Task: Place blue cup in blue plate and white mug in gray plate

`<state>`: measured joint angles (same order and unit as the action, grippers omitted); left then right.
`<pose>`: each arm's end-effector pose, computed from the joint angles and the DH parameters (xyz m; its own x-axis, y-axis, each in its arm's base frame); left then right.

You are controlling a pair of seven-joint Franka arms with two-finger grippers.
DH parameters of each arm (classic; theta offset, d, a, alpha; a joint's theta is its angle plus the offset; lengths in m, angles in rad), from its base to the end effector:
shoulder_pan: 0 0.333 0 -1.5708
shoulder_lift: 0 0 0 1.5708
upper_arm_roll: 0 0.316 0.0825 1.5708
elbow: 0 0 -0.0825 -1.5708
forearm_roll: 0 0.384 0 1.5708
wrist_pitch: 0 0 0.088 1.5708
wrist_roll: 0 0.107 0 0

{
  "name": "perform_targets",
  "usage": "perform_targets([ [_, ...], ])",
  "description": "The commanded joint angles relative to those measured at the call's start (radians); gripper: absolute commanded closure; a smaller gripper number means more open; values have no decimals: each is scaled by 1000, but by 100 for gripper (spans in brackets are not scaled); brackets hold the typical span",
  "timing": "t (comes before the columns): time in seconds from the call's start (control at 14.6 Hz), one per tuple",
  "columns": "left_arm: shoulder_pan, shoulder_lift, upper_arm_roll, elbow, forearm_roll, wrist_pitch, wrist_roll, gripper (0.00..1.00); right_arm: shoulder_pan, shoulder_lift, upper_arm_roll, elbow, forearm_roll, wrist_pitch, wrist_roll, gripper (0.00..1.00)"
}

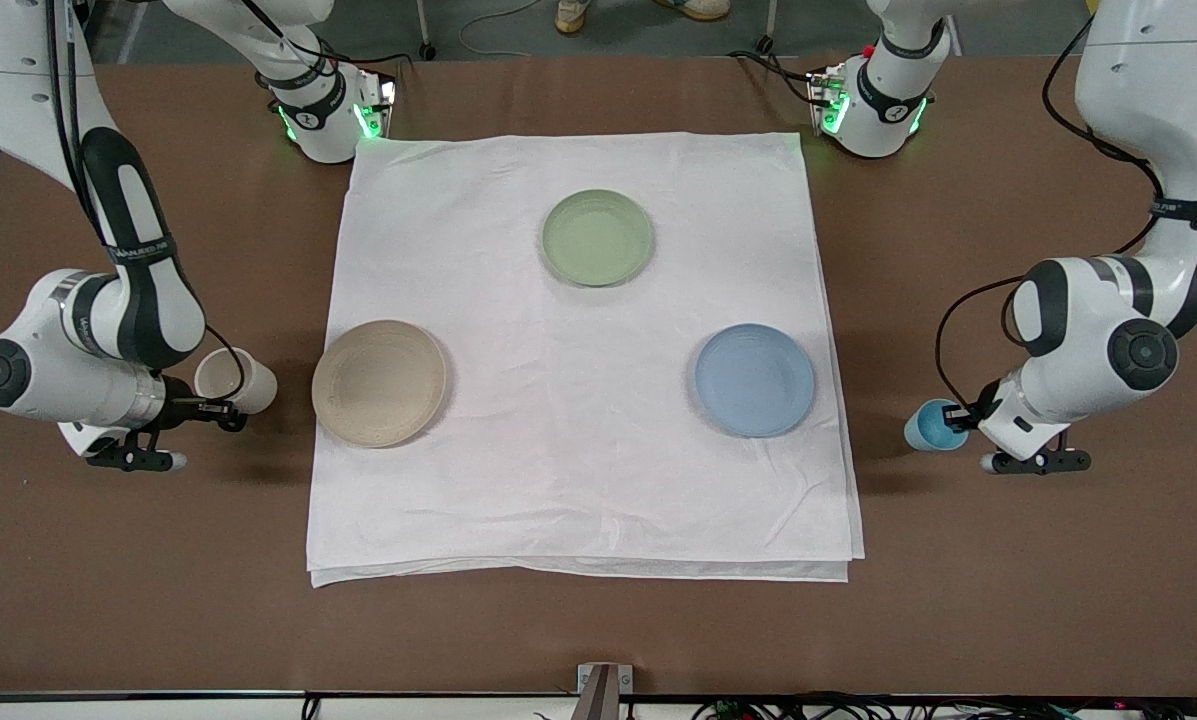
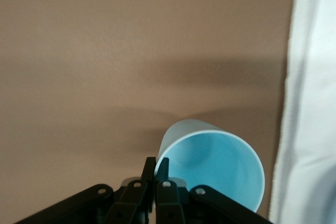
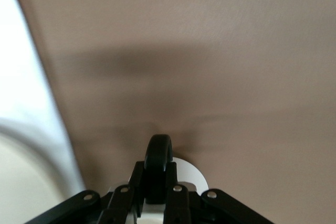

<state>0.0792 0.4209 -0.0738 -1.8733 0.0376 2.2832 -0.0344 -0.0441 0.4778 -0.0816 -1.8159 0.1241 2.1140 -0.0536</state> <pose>0.6337 0.0070 0.2881 0.9997 0.0213 -0.0096 0.0214 -0.9998 0.0016 0.6250 -0.0701 0.2634 0.9758 -0.1317 -0.1746 -0.1449 -0.9873 -0.0651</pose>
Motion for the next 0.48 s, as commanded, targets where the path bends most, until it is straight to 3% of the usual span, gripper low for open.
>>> perform_targets([
  [0.0,-6,-129,-46,9,-16,-161,-39,100,108,-97,10,-17,45,-88,186,100],
  [0.14,-6,-171,-90,13,-16,-243,-103,100,183,-136,14,-74,84,-52,283,100],
  [0.41,-6,-166,-210,-27,-18,-232,-341,100,326,-137,14,-195,86,162,417,100],
])
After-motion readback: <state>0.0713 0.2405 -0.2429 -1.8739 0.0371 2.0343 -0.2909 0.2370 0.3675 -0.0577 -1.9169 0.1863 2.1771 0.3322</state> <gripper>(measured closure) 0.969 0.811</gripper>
